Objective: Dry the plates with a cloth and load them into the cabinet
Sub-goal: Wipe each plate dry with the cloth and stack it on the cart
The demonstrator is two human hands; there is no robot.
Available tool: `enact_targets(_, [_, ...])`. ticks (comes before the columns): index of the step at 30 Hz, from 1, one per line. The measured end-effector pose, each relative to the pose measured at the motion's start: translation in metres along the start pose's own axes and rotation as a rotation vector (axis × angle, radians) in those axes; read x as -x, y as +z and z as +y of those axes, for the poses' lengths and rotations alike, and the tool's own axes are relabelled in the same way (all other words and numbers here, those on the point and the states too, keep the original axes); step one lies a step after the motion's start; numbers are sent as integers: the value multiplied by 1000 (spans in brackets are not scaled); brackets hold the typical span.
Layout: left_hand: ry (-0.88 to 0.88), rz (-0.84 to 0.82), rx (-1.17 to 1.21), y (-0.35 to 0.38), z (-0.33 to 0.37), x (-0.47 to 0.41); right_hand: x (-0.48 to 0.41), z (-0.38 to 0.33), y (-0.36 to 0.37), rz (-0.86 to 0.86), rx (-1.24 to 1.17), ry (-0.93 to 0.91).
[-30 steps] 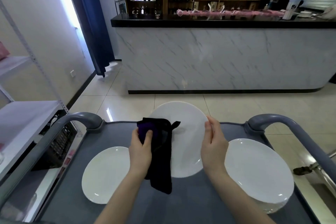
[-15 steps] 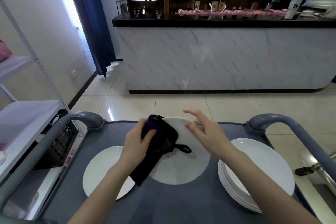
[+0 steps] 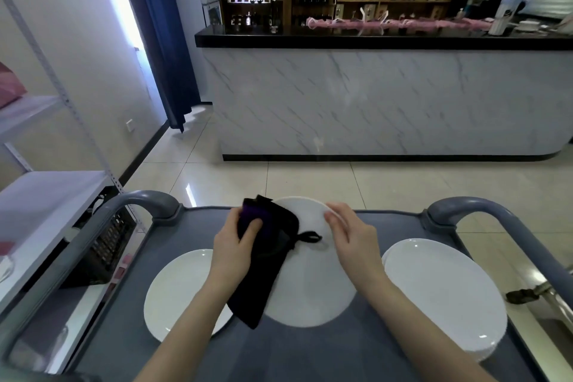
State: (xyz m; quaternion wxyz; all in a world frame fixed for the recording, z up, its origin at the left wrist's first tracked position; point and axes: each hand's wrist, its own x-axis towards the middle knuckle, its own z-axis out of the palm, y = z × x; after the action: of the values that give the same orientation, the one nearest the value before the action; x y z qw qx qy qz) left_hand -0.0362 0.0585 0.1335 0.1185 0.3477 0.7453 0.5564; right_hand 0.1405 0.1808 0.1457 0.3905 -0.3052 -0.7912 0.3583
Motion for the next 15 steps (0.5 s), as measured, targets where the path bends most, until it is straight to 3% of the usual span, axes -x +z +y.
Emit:
enact_targets(3, [-193, 111, 186, 9, -9, 12, 11, -3, 7, 211, -76, 116])
enact_targets(7, [-421, 123, 511, 26, -10, 33, 16, -3, 16, 394, -196, 244])
enact_targets(10, [-415, 117, 486, 30, -13, 40, 16, 5, 13, 363, -183, 271])
enact_targets(15, [-212, 24, 221, 11, -2, 14, 11, 10, -9, 178, -50, 104])
